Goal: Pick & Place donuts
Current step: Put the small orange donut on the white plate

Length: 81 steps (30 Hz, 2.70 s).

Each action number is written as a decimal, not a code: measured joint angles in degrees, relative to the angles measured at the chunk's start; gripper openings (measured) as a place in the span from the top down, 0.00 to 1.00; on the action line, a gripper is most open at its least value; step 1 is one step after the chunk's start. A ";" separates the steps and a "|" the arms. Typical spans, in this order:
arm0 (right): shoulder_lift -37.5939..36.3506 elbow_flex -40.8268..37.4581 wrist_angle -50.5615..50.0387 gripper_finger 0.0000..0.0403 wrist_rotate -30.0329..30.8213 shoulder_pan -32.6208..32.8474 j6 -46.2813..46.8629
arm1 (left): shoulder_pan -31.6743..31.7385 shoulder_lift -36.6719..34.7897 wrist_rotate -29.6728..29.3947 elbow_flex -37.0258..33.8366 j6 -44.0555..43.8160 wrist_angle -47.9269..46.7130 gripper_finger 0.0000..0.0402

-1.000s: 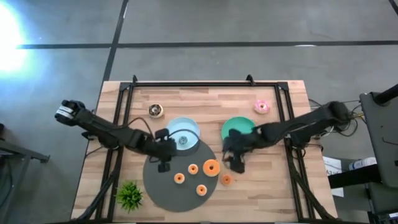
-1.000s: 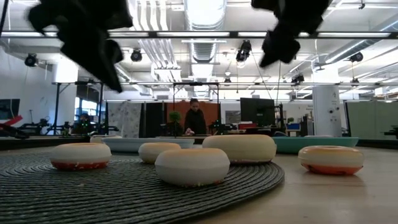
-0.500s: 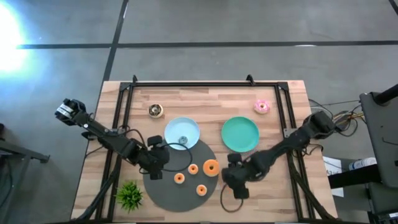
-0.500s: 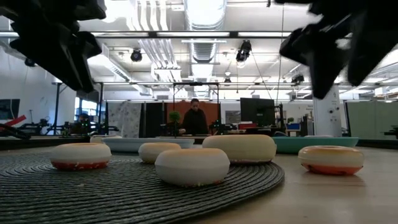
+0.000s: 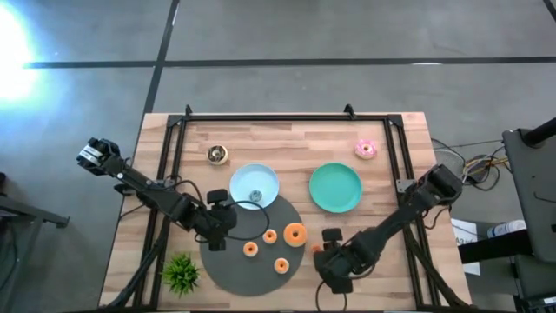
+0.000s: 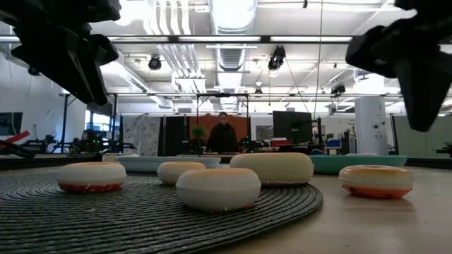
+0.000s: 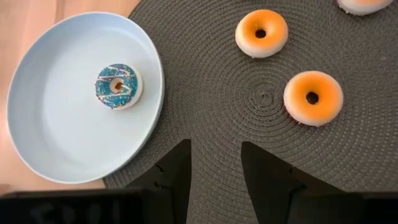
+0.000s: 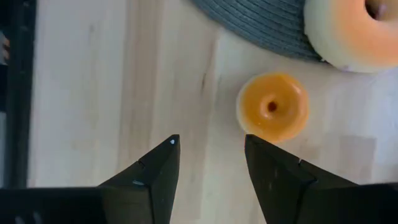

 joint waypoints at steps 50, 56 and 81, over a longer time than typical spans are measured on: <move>-22.85 -34.69 81.74 0.97 18.86 -29.24 50.07 | 2.02 -1.64 -39.23 0.95 22.26 31.77 0.71; -16.37 -30.79 92.36 0.97 19.65 -30.06 53.80 | 7.84 -0.01 -35.94 0.22 25.90 42.66 0.71; -9.51 -24.66 93.55 0.97 21.21 -31.23 67.12 | 14.97 5.43 -34.35 0.37 34.06 52.11 0.71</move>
